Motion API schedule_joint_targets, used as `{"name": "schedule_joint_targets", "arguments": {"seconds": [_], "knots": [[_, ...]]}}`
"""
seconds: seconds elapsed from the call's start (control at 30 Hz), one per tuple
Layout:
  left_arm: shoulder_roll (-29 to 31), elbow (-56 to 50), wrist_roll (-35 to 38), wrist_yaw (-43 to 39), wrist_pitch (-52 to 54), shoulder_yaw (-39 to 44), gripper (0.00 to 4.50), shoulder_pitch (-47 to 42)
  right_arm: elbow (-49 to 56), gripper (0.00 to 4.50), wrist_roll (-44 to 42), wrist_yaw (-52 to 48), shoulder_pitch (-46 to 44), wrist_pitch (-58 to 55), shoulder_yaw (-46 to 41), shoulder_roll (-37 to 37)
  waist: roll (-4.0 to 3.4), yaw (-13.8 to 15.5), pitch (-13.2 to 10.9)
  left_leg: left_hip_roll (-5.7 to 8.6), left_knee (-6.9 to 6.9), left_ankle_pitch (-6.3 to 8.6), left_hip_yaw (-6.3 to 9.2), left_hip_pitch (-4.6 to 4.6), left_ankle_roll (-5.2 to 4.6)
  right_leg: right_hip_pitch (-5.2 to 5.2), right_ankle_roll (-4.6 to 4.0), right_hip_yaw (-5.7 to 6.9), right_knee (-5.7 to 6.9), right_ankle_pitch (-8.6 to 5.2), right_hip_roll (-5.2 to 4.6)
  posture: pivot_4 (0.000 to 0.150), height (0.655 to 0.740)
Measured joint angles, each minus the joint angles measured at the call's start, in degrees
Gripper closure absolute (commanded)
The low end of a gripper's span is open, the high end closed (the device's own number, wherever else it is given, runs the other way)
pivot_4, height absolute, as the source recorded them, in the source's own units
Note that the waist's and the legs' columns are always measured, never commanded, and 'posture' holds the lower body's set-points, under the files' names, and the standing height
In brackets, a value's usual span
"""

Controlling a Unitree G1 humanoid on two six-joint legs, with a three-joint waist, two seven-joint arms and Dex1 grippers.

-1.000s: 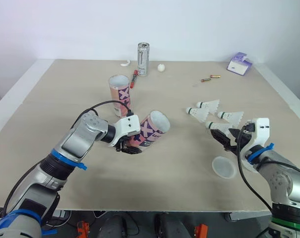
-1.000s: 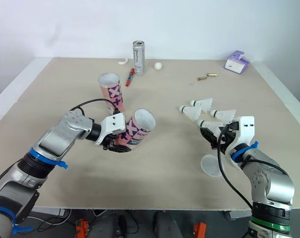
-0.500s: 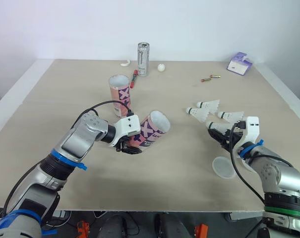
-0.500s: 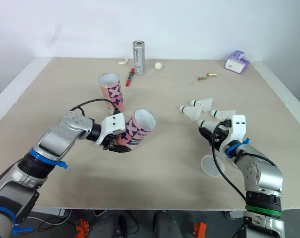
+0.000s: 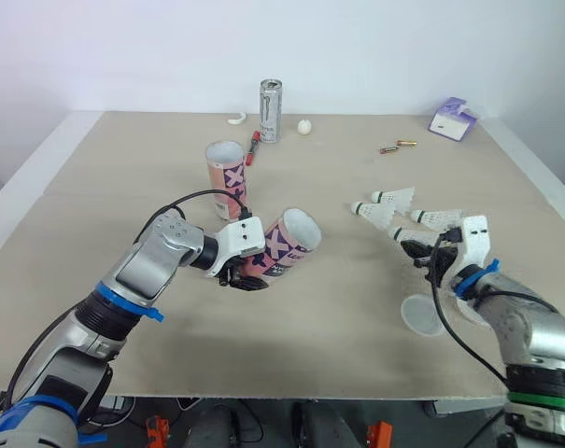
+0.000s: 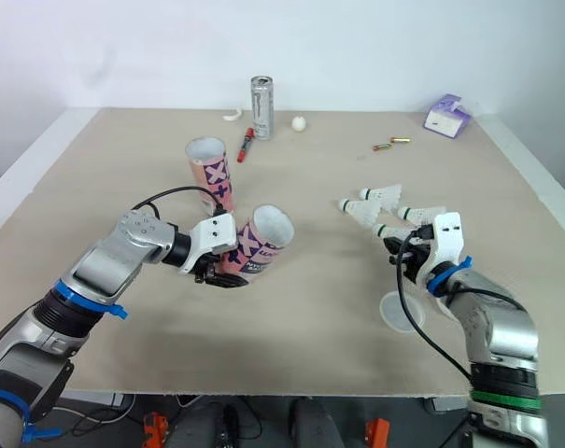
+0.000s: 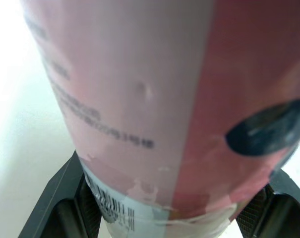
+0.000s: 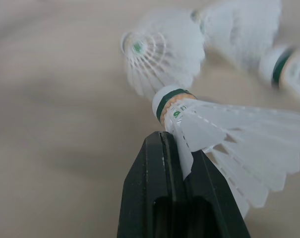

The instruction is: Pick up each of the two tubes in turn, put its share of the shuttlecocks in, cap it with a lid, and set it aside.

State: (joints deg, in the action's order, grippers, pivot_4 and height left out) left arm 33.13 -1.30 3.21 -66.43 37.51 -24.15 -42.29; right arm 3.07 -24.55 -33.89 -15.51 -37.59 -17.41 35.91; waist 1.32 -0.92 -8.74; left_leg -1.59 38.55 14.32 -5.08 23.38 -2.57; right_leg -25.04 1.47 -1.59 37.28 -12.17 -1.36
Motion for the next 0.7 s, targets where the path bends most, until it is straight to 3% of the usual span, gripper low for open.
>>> {"name": "schedule_joint_targets", "arguments": {"seconds": [0.13, 0.3, 0.53, 0.7], "knots": [[0.39, 0.05, -0.03, -0.16, -0.03, 0.01, 1.51, -0.02, 13.36, 4.46, -3.17, -4.87, -1.34, -2.18, -0.38, 8.75, 0.00, -0.05, 0.00, -0.01, 0.01, 0.02, -0.01, -0.04, -0.03, 0.02, 0.05, -0.02, -0.01, -0.01, 0.02, 0.150, 0.7400], [0.47, 0.30, -0.17, -0.37, -0.30, 0.00, 1.51, -0.10, 23.63, 4.46, -2.53, -15.45, -13.06, 3.87, 3.92, 22.68, -0.03, -0.08, -0.03, -0.04, -0.02, -0.03, 0.01, -0.11, -0.09, 0.03, -0.01, 0.01, -0.01, -0.02, 0.07, 0.150, 0.7400], [-0.59, 1.75, -0.28, -0.51, -1.22, -0.15, 1.51, -0.79, 29.21, 4.46, 8.50, -23.10, -17.20, 18.56, 20.32, 24.73, 0.17, 0.10, 0.02, 0.06, 0.03, -0.02, 0.00, 0.06, -0.09, -0.03, -0.01, 0.04, -0.02, -0.05, -0.08, 0.150, 0.7400], [-0.87, 2.07, -0.35, -0.44, -1.23, -0.18, 1.51, -0.94, 26.53, 4.46, 13.28, -24.07, -20.12, 23.96, 23.59, 23.21, 0.20, 0.09, 0.01, 0.09, 0.12, -0.01, -0.08, 0.05, -0.10, 0.00, 0.02, -0.02, -0.05, -0.04, -0.14, 0.150, 0.7400]]}}
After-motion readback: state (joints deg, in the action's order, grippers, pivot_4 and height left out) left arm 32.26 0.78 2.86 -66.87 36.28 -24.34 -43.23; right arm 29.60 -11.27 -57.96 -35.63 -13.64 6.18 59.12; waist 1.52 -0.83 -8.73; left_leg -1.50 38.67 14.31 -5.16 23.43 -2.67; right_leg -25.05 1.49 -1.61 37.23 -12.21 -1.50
